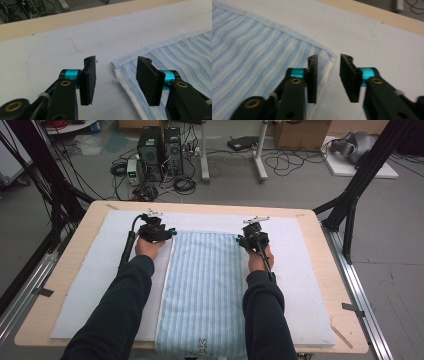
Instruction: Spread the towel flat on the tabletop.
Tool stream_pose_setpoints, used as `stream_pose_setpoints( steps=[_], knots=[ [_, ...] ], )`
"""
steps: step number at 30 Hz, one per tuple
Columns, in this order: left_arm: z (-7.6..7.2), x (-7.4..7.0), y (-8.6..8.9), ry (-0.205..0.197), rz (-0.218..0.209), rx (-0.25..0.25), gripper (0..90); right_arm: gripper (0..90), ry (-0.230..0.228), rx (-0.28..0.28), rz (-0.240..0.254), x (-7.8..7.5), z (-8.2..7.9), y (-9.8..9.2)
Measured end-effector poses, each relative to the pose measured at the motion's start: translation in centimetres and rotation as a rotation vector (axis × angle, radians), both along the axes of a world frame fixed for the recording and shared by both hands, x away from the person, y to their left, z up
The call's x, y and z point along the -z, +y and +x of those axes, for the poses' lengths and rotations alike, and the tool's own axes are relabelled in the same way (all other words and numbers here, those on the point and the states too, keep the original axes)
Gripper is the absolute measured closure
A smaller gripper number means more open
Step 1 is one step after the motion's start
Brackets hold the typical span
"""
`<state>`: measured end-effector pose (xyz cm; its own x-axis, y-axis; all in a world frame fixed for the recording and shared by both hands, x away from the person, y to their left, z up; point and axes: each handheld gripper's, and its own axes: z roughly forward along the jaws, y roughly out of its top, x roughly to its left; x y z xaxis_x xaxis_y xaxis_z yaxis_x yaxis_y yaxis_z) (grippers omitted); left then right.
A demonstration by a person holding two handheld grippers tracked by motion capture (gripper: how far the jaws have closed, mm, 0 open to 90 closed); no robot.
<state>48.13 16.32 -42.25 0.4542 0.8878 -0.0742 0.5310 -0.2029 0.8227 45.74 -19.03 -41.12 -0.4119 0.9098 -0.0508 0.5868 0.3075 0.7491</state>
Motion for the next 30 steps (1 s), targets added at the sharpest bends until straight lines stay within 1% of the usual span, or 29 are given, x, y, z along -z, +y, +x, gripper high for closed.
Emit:
stream_pose_setpoints(
  steps=[1, 2, 5, 6, 7, 8, 10, 11, 12, 13, 15, 16, 17, 18, 19, 20, 22, 23, 24, 26, 27, 28, 29, 30],
  knots=[
    [-0.2, 0.1, 0.0, 0.010, 0.000, 0.012, 54.9, 77.9, 0.012, -0.017, -0.004, 0.1, -0.1, 0.1],
    [-0.4, 0.2, -0.1, 0.021, 0.003, 0.033, 57.2, 79.8, 0.024, -0.036, -0.008, 0.3, -0.2, 0.3],
    [-1.1, 0.9, -0.4, 0.052, 0.043, 0.086, 68.1, 80.9, 0.075, -0.085, -0.022, 1.1, -0.4, 0.8],
    [-1.2, 1.2, -0.5, 0.060, 0.048, 0.091, 70.7, 80.2, 0.091, -0.094, -0.017, 1.4, -0.5, 0.9],
    [-1.3, 1.4, -0.5, 0.073, 0.052, 0.095, 70.6, 79.5, 0.104, -0.103, -0.007, 1.7, -0.5, 0.9],
    [-1.4, 1.6, -0.7, 0.086, 0.061, 0.097, 70.5, 77.9, 0.119, -0.110, -0.016, 1.9, -0.5, 1.0],
    [-1.5, 2.0, -1.1, 0.105, 0.104, 0.100, 70.3, 77.0, 0.139, -0.110, -0.018, 2.3, -0.6, 1.0],
    [-1.7, 2.0, -1.3, 0.089, 0.119, 0.091, 70.0, 76.9, 0.140, -0.108, -0.012, 2.4, -0.6, 0.9],
    [-1.8, 2.0, -1.6, 0.080, 0.130, 0.082, 70.9, 76.7, 0.143, -0.097, 0.000, 2.5, -0.6, 0.8],
    [-1.8, 2.0, -1.7, 0.074, 0.144, 0.080, 72.4, 75.0, 0.145, -0.099, 0.006, 2.5, -0.5, 0.7],
    [-1.9, 2.0, -2.1, 0.060, 0.168, 0.048, 79.8, 70.3, 0.139, -0.078, -0.009, 2.5, -0.5, 0.6],
    [-1.9, 2.1, -2.2, 0.056, 0.168, 0.037, 80.8, 59.1, 0.126, -0.039, -0.033, 2.5, -0.5, 0.6],
    [-1.9, 2.1, -2.2, 0.052, 0.168, 0.021, 80.8, 56.9, 0.122, -0.011, -0.048, 2.4, -0.5, 0.5],
    [-1.9, 2.1, -2.2, 0.049, 0.175, 0.014, 78.8, 58.5, 0.117, 0.022, -0.047, 2.2, -0.7, 0.3],
    [-1.9, 2.1, -2.1, 0.042, 0.189, 0.002, 74.0, 58.1, 0.108, 0.026, -0.043, 2.1, -0.9, 0.1],
    [-1.9, 2.0, -2.0, 0.044, 0.187, -0.003, 68.7, 56.5, 0.096, 0.023, -0.020, 1.8, -1.2, -0.4],
    [-2.0, 1.9, -1.6, 0.039, 0.169, -0.012, 65.4, 51.6, 0.071, 0.025, 0.009, 1.3, -1.9, -1.0],
    [-2.2, 1.7, -1.2, 0.031, 0.143, -0.016, 65.3, 48.6, 0.059, 0.025, 0.023, 1.0, -2.3, -1.5],
    [-2.4, 1.6, -0.9, 0.021, 0.126, -0.016, 65.5, 44.8, 0.053, 0.029, 0.032, 0.7, -2.8, -2.1],
    [-3.0, 1.2, -0.5, -0.011, 0.103, -0.021, 64.5, 41.4, 0.043, 0.038, 0.043, 0.5, -3.5, -3.2],
    [-3.2, 0.9, -0.2, -0.024, 0.071, -0.020, 62.5, 39.3, 0.042, 0.042, 0.058, 0.4, -4.0, -3.9],
    [-3.5, 0.6, 0.1, -0.032, 0.043, -0.015, 58.1, 37.5, 0.040, 0.044, 0.073, 0.3, -4.4, -4.6],
    [-3.8, 0.3, 0.4, -0.044, -0.005, 0.000, 53.6, 34.8, 0.032, 0.044, 0.091, 0.1, -4.9, -5.2],
    [-4.0, 0.1, 0.6, -0.048, -0.029, 0.006, 50.2, 32.0, 0.020, 0.036, 0.114, -0.1, -5.6, -5.8]
  ],
)
